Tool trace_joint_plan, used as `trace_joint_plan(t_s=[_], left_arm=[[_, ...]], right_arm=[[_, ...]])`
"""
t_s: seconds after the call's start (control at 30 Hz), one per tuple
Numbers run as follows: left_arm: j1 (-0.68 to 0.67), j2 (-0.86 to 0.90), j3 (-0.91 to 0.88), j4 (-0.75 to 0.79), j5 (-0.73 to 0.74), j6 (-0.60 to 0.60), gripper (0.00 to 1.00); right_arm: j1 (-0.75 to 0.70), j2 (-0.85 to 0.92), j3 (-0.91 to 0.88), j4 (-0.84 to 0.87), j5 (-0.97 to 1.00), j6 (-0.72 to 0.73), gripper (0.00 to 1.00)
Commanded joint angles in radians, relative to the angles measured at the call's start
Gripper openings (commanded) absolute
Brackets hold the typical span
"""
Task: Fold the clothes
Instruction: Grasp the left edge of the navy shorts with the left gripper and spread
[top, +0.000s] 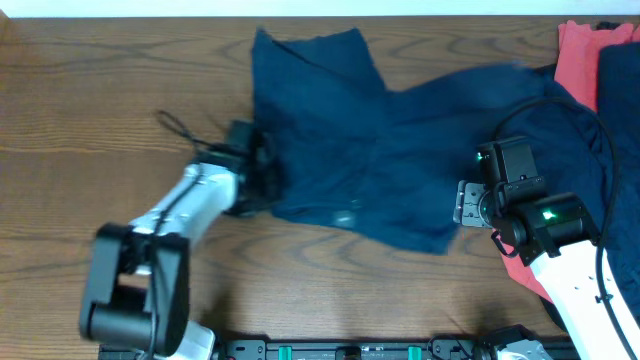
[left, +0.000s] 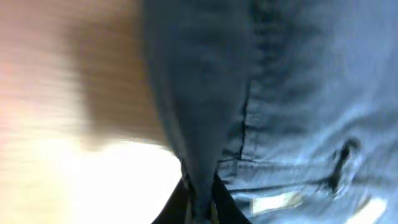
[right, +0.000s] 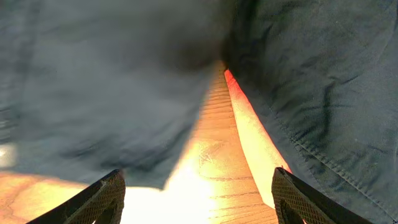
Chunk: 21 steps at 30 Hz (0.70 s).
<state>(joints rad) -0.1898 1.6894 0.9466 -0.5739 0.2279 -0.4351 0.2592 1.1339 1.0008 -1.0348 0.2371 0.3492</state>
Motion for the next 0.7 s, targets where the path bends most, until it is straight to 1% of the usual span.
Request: trace_joint_plan(t_s=[0.0, 0.03, 0.1, 0.13, 0.17, 0.2, 0.23, 0.27, 0.33, 0.37, 0.43, 0.5, 0.53, 0.67], left_arm=[[0.175, -0.094, 0.118, -0.045, -0.319, 0.063, 0.06], [0.233, -0.109, 0.162, -0.047, -0.33, 0.08, 0.06], [0.329, -0.128, 0.238, -0.048, -0.291, 0.087, 0.06], [0.37, -0.134, 0.269, -0.047, -0.249, 0.087, 0.17], [0.411, -0.14, 0.296, -0.047, -0.183, 0.087, 0.52], [0.439, -0.144, 0.308, -0.047, -0.113, 0.087, 0.74], [0.464, -0.149, 0.312, -0.056, -0.018, 0.087, 0.94], [0.479, -0.151, 0.312, -0.079, 0.062, 0.087, 0.98], [0.487, -0.146, 0.309, -0.181, 0.201, 0.086, 0.98], [0.481, -0.144, 0.305, -0.241, 0.238, 0.086, 0.98], [0.451, -0.139, 0.282, -0.373, 0.247, 0.086, 0.98], [0.411, -0.138, 0.234, -0.457, 0.243, 0.086, 0.98], [0.385, -0.138, 0.196, -0.485, 0.243, 0.085, 0.98], [0.316, -0.139, 0.052, -0.503, 0.243, 0.055, 0.98]], right_arm=[[-0.008, -0.01, 0.004, -0.002, 0.022, 0.012, 0.73], [-0.008, -0.01, 0.004, -0.001, 0.022, 0.012, 0.73], [-0.008, -0.01, 0.004, 0.0, 0.021, 0.013, 0.74], [-0.008, -0.01, 0.004, 0.001, 0.021, 0.013, 0.74], [-0.008, -0.01, 0.004, 0.0, 0.021, 0.013, 0.74], [-0.008, -0.01, 0.004, 0.0, 0.021, 0.013, 0.75], [-0.008, -0.01, 0.004, 0.0, 0.021, 0.013, 0.75], [-0.008, -0.01, 0.004, 0.0, 0.021, 0.013, 0.76], [-0.008, -0.01, 0.004, -0.002, 0.021, 0.013, 0.77], [-0.008, -0.01, 0.004, -0.002, 0.021, 0.013, 0.77], [-0.008, -0.01, 0.004, -0.002, 0.021, 0.013, 0.79], [-0.008, -0.01, 0.004, -0.002, 0.017, 0.013, 0.81], [-0.008, -0.01, 0.004, -0.002, 0.013, 0.013, 0.81], [-0.008, -0.01, 0.004, -0.003, 0.009, 0.013, 0.82]])
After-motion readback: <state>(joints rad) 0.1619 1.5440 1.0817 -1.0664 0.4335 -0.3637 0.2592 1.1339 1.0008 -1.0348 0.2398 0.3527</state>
